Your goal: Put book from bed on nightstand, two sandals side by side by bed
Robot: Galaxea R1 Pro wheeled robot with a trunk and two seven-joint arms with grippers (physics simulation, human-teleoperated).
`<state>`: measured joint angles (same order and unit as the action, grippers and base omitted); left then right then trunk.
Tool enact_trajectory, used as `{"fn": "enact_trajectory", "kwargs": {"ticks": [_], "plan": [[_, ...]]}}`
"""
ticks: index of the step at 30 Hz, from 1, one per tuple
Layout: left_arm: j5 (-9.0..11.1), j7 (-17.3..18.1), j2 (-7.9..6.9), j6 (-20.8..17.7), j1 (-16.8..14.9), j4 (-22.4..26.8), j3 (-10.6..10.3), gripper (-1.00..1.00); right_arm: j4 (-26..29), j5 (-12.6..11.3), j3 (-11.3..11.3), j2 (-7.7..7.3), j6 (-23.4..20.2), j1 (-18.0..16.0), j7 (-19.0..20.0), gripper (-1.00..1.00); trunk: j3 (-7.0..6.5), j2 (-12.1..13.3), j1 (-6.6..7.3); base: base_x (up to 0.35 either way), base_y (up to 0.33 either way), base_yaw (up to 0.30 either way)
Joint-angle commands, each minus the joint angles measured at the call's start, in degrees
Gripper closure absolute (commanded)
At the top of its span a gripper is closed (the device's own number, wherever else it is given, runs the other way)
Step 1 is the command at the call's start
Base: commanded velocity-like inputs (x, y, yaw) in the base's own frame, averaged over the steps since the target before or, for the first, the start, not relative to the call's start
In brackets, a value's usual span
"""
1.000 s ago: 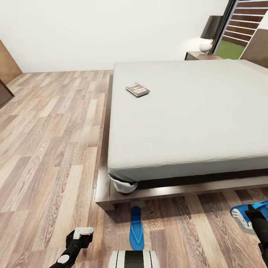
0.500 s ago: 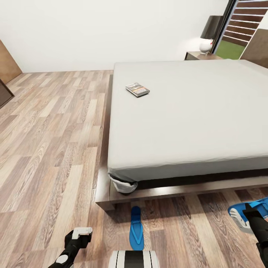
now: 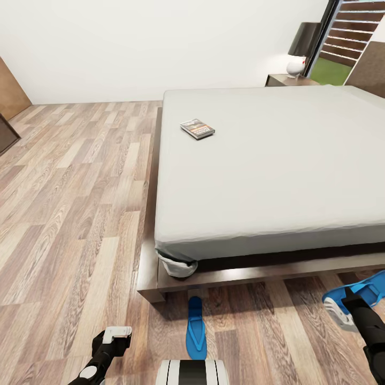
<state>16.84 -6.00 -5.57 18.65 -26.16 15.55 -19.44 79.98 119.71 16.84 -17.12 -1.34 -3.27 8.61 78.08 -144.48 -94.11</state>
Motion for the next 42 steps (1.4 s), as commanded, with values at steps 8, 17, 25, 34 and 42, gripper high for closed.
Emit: {"fn": "enact_trajectory", "kwargs": {"ticks": [8,17,25,34,42], "plan": [[0.4,-0.3,-0.01,0.2,0.0,0.0,-0.5,-1.00,0.8,0.6,-0.3,-0.23,0.2,0.3,0.2,1.00,0.04,0.0,0.01,0.000,0.000,0.000],[0.4,-0.3,0.02,0.2,0.0,0.0,-0.5,-1.00,1.0,7.3,-1.7,0.05,2.2,1.4,0.3,1.00,0.04,0.0,0.01,0.000,0.000,0.000],[0.4,-0.3,0.03,0.2,0.0,0.0,-0.5,-1.00,0.1,11.1,-1.9,-0.27,4.8,3.5,0.7,1.00,0.04,0.0,0.01,0.000,0.000,0.000],[0.3,-0.3,0.03,0.2,0.0,0.0,-0.5,-1.00,-4.4,11.1,-1.8,-0.31,4.9,4.8,-0.2,1.00,0.04,0.0,0.01,0.000,0.000,0.000],[0.3,-0.3,-0.04,0.2,0.0,-0.1,-0.5,-1.00,-6.5,11.4,-2.6,-0.16,5.5,5.1,-4.2,1.00,0.04,0.0,0.01,0.000,0.000,0.000]]}}
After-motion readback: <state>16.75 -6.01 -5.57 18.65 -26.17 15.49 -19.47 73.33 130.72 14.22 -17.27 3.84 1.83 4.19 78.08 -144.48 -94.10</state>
